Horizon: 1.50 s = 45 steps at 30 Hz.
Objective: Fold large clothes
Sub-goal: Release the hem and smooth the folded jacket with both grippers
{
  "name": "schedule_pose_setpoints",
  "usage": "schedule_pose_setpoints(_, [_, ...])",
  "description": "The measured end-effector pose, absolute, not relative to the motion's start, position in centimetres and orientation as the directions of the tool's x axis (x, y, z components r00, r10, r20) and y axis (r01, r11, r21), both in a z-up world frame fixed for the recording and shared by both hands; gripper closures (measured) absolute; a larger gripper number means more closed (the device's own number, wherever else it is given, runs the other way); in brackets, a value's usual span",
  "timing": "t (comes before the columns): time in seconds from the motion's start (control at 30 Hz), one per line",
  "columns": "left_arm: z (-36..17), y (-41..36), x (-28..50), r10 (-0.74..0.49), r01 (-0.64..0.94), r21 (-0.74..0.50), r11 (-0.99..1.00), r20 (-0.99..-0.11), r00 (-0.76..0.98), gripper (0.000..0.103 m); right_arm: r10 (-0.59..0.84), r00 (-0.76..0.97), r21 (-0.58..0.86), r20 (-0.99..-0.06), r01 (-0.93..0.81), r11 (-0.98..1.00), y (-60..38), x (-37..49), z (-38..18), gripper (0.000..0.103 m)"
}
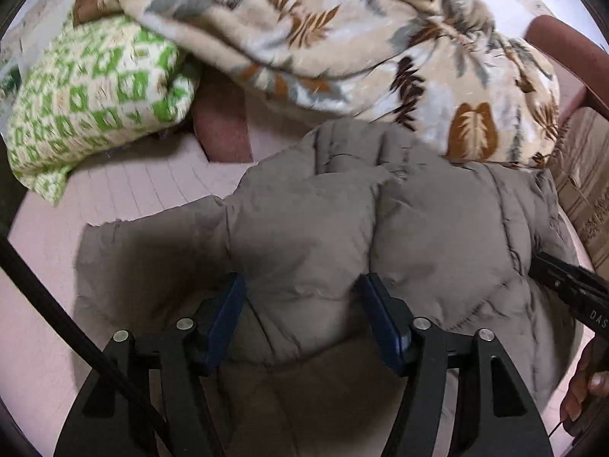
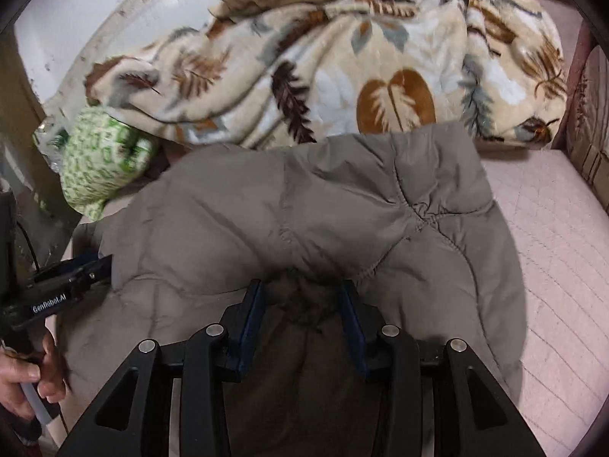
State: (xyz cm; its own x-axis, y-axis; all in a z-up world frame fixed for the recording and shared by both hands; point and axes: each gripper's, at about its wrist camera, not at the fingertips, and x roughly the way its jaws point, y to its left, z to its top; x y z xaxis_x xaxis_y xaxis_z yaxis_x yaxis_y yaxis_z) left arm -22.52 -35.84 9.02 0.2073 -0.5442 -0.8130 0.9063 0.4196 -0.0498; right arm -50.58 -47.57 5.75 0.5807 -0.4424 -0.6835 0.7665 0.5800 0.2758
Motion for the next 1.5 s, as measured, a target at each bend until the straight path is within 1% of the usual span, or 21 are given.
schedule_pose_setpoints(0.07, [8.2,-36.3,-21.6,-0.549,0.902,-0.071,0.425,-0.813,0.194,0.035,-0.424,0.57,0.271,-0.704,0.768,0.581,-48.7,-50.2,4.5,0.059])
schedule_pose_setpoints(0.2, [6.7,-37.2,-20.9,-0.558,0.899,-0.065,0.433,-0.802,0.211,0.026,-0.405,0.553,0.253,-0.728,0.766,0.591,-49.9,-49.2,3.0,0.059])
schedule_pose_setpoints(0.27, [5.9,-37.8,-20.4,-0.547,0.891,-0.066,0.449,-0.809,0.216,0.023,-0.399,0.55,0.254,-0.734,0.767,0.589,-50.3,-48.8,2.6,0.059])
schedule_pose_setpoints(0.37, [6.1,-38.3,-20.2,-0.527,0.883,-0.059,0.466,-0.82,0.223,0.023,-0.378,0.539,0.264,-0.753,0.773,0.576,-50.8,-48.6,2.7,0.059])
schedule_pose_setpoints(0.43, [7.1,-37.3,-20.6,-0.536,0.878,-0.056,0.476,-0.81,0.239,0.024,-0.385,0.533,0.268,-0.753,0.783,0.561,-50.4,-49.1,3.6,0.059])
schedule_pose_setpoints(0.47, [7.9,-36.3,-21.3,-0.543,0.88,-0.042,0.472,-0.8,0.253,0.025,-0.393,0.536,0.267,-0.747,0.784,0.56,-50.0,-49.4,4.0,0.058])
schedule_pose_setpoints(0.5, [8.7,-35.2,-22.2,-0.556,0.887,-0.023,0.462,-0.786,0.269,0.025,-0.415,0.553,0.27,-0.722,0.778,0.568,-48.8,-50.4,5.1,0.058])
schedule_pose_setpoints(0.57, [10.0,-32.9,-23.9,-0.582,0.894,0.024,0.448,-0.751,0.311,0.025,-0.457,0.573,0.259,-0.68,0.771,0.581,-46.6,-51.7,6.6,0.054])
schedule_pose_setpoints(0.63, [10.9,-30.3,-25.5,-0.592,0.893,0.059,0.446,-0.729,0.344,0.025,-0.5,0.59,0.252,-0.634,0.769,0.587,-43.2,-53.6,7.8,0.043])
schedule_pose_setpoints(0.7, [11.3,-27.4,-26.8,-0.588,0.875,0.087,0.476,-0.709,0.39,0.025,-0.511,0.607,0.26,-0.609,0.761,0.594,-40.4,-54.8,8.3,0.043])
schedule_pose_setpoints(0.83, [11.3,-22.5,-28.2,-0.588,0.845,0.092,0.526,-0.679,0.44,0.025,-0.578,0.613,0.243,-0.538,0.77,0.59,-35.4,-56.4,8.3,0.041])
schedule_pose_setpoints(0.87, [11.2,-21.5,-28.3,-0.589,0.836,0.086,0.542,-0.67,0.451,0.025,-0.581,0.611,0.24,-0.537,0.772,0.589,-34.7,-56.3,8.0,0.041])
schedule_pose_setpoints(1.0, [9.9,-19.2,-27.4,-0.559,0.795,0.09,0.599,-0.664,0.497,0.025,-0.566,0.605,0.209,-0.559,0.764,0.61,-34.0,-54.3,7.4,0.041])
schedule_pose_setpoints(1.07, [8.8,-19.2,-26.7,-0.537,0.779,0.117,0.616,-0.662,0.523,0.025,-0.587,0.589,0.175,-0.556,0.773,0.61,-34.1,-53.7,7.2,0.041])
schedule_pose_setpoints(1.13, [7.9,-19.3,-26.0,-0.534,0.782,0.106,0.614,-0.673,0.512,0.025,-0.596,0.585,0.172,-0.55,0.778,0.605,-34.7,-53.1,6.9,0.041])
schedule_pose_setpoints(1.27, [6.2,-19.9,-24.9,-0.529,0.784,0.096,0.614,-0.687,0.498,0.025,-0.579,0.557,0.16,-0.596,0.789,0.594,-36.2,-51.9,5.2,0.041])
schedule_pose_setpoints(1.37, [5.8,-20.4,-24.6,-0.533,0.787,0.097,0.61,-0.684,0.497,0.025,-0.558,0.544,0.157,-0.627,0.789,0.593,-36.9,-51.3,4.1,0.041])
schedule_pose_setpoints(1.5, [5.3,-20.7,-24.3,-0.534,0.79,0.096,0.606,-0.687,0.493,0.024,-0.545,0.539,0.159,-0.642,0.789,0.594,-37.2,-51.1,3.3,0.039])
